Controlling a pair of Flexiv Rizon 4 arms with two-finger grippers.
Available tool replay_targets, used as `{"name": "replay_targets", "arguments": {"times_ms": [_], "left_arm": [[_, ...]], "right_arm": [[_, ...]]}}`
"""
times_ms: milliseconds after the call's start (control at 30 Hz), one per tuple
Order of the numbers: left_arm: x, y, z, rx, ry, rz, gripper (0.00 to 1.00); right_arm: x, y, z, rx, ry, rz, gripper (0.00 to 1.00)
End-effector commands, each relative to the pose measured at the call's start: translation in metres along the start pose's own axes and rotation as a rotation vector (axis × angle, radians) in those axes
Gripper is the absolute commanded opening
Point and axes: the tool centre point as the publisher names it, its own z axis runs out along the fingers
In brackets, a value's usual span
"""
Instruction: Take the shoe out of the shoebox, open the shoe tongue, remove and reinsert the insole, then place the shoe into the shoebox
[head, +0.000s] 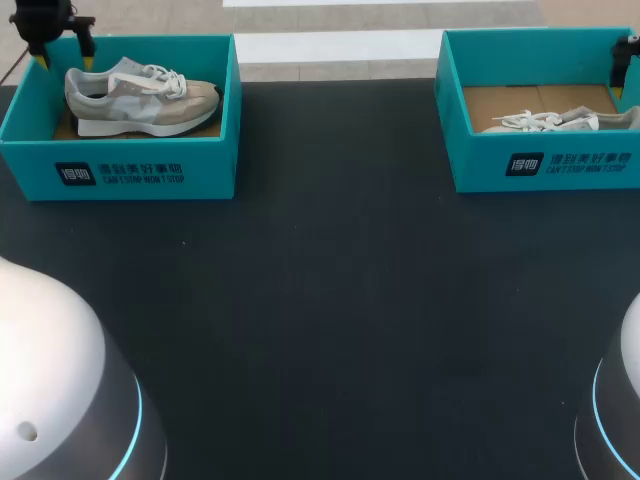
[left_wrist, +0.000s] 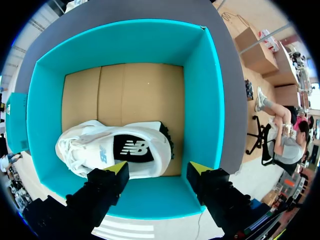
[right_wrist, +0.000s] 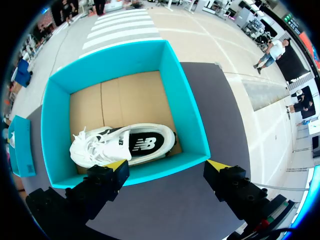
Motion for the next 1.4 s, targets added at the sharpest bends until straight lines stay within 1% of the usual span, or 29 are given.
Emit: {"name": "replay_targets", "arguments": {"times_ms": [33,100,133,233,300,400,467,633,867,1000,1033,1067,1167,1200,1267,1300,1400], "left_arm": [[0.002,0.013,0.013,0.027,0.005,-0.016,0.67],[0.004,0.014,0.017,0.034,0.008,-0.026,0.64],[0.004,0.015,0.019,0.036,0.003,-0.027,0.6],[0.003,0.015,0.027,0.043,0.004,-0.024,0.54],[0.003,0.015,0.032,0.044,0.003,-0.025,0.56],[0.004,0.015,0.035,0.049,0.0,-0.03,0.53],[0.006,0.015,0.037,0.059,-0.001,-0.033,0.5],[0.008,0.011,0.044,0.071,0.007,-0.026,0.51],[0.01,0.005,0.055,0.097,0.011,-0.031,0.49],[0.012,0.004,0.063,0.098,0.012,-0.029,0.48],[0.012,0.004,0.066,0.078,0.041,-0.02,0.48],[0.011,0.004,0.067,0.076,0.045,-0.016,0.49],[0.011,0.005,0.073,0.073,0.036,-0.028,0.49],[0.012,0.006,0.075,0.077,0.02,-0.034,0.49],[0.012,0.008,0.08,0.082,0.037,-0.036,0.48],[0.012,0.008,0.081,0.085,0.022,-0.032,0.48],[0.011,0.006,0.09,0.093,0.035,-0.024,0.45]], "right_arm": [[0.0,0.0,0.0,0.0,-0.001,0.001,1.0],[0.0,0.0,0.0,0.0,-0.001,0.001,1.0],[0.0,0.0,0.0,0.0,-0.001,0.001,1.0],[0.0,0.0,0.0,0.0,-0.001,0.001,1.0],[0.0,0.0,0.0,0.0,-0.001,0.001,1.0],[0.0,0.0,0.0,0.0,-0.001,0.001,1.0],[0.0,0.0,0.0,0.0,-0.001,0.001,1.0],[0.0,0.0,0.0,0.0,-0.001,0.001,1.0],[0.0,0.0,0.0,0.0,-0.001,0.001,1.0],[0.0,0.0,0.0,0.0,-0.001,0.001,1.0],[0.0,0.0,0.0,0.0,-0.001,0.001,1.0],[0.0,0.0,0.0,0.0,-0.001,0.001,1.0],[0.0,0.0,0.0,0.0,-0.001,0.001,1.0],[0.0,0.0,0.0,0.0,-0.001,0.001,1.0],[0.0,0.0,0.0,0.0,-0.001,0.001,1.0],[0.0,0.0,0.0,0.0,-0.001,0.001,1.0],[0.0,0.0,0.0,0.0,-0.001,0.001,1.0]]}}
